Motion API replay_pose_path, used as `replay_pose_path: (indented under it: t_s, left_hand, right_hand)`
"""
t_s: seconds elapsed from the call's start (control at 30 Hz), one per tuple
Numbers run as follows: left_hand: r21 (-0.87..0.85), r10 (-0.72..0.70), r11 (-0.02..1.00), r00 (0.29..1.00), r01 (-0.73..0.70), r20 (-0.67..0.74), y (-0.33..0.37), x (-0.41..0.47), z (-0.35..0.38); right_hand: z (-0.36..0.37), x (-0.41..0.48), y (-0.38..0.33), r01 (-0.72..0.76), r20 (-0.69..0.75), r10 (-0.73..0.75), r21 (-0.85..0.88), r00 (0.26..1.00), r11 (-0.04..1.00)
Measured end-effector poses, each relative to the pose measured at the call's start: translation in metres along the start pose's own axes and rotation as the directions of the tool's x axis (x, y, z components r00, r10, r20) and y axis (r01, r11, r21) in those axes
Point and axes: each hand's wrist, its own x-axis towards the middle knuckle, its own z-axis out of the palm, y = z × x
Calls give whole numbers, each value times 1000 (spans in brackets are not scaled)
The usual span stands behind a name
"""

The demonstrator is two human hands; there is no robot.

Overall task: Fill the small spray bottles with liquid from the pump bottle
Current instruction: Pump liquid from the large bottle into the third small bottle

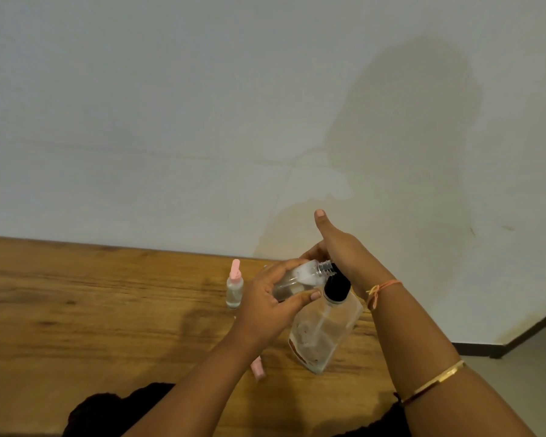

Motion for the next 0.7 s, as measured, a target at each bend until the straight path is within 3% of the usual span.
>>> replay_pose_path:
  t_s: [0.33,0.7]
  left_hand:
    - [4,-2,1000,1000,2,16,-2,1,0]
    - [16,13,1000,1000,-13,14,6,1,0]
  right_hand:
    - [0,3,4,-9,-18,8,-82,1000,997]
    - [-3,-3,-1,17,-6,-17,-9,1000,1000]
